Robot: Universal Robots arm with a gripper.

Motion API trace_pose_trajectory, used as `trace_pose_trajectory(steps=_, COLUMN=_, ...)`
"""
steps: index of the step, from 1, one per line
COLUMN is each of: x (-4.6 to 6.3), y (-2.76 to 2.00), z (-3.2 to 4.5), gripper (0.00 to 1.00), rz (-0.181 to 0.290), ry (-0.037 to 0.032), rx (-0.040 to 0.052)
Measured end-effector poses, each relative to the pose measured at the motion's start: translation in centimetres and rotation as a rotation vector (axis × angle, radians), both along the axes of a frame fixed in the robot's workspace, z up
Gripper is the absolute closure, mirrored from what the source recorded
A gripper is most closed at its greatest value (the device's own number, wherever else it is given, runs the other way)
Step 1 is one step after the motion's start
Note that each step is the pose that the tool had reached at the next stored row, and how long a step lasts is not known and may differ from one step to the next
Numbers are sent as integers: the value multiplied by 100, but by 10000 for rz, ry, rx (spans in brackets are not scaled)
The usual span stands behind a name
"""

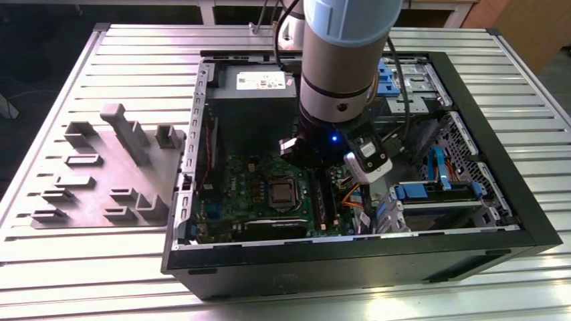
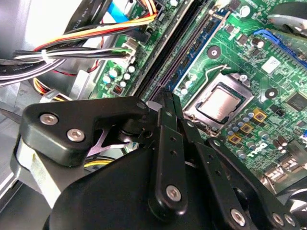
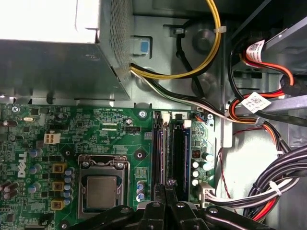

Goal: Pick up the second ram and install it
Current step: 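Insert the second ram into the second slot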

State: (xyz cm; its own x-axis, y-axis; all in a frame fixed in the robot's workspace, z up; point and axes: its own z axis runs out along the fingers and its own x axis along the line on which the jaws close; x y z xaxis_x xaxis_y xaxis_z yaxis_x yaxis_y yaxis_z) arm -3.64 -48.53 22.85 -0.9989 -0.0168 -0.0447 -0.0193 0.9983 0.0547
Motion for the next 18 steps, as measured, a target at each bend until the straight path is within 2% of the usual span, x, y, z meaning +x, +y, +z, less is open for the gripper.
trace_pose_trajectory(steps=5, x=-1, y=1, z=-30, gripper=89, rz=0, ry=1, rx=-1)
trace_pose_trajectory(steps=18, x=-1, y=1, z=-34, gripper=89, rz=0, ry=0, rx=0)
